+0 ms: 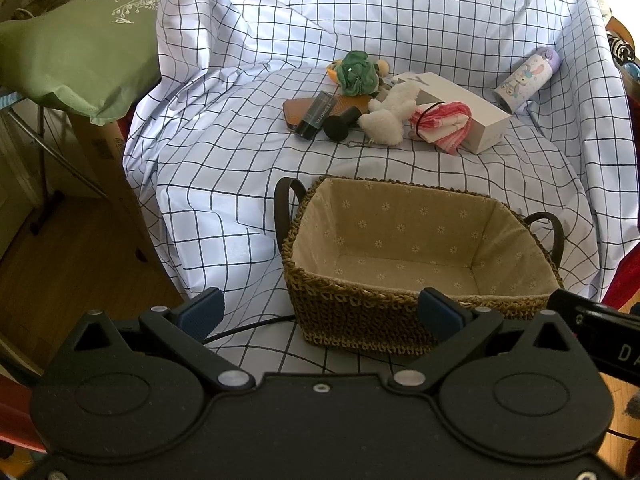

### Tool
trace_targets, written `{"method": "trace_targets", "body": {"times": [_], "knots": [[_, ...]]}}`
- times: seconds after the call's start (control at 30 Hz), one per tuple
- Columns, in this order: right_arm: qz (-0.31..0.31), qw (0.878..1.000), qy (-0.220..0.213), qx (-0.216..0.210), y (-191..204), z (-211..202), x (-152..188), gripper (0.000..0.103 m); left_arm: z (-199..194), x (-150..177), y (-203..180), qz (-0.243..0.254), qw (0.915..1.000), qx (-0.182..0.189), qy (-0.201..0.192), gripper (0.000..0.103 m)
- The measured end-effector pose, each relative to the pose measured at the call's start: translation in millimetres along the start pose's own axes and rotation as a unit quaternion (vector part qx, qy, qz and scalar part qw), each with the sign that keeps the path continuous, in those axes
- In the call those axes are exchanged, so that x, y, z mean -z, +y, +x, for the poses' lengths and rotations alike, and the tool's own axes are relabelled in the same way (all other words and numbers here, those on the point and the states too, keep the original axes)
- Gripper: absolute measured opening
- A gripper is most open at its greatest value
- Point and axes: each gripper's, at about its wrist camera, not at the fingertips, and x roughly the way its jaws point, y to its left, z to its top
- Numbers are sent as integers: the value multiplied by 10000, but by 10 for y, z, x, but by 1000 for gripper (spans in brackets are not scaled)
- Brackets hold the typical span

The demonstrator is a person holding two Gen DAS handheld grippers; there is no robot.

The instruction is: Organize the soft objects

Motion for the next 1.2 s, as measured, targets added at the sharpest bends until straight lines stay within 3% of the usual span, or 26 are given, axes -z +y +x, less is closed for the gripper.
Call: {"method": "trace_targets", "body": {"times": [0.57, 0.97, 1.2], "knots": [[51, 9999, -135, -1, -50, -10, -11, 103, -99, -53, 31, 38, 9991, 288, -293, 99], [-118, 9925, -1181, 297, 70, -92, -202, 103, -82, -246, 104, 212, 9977, 324, -554, 99], [-340, 9920, -1203, 203, 191, 85, -470, 102, 69, -569, 188, 222, 9969, 223, -719, 99]]}}
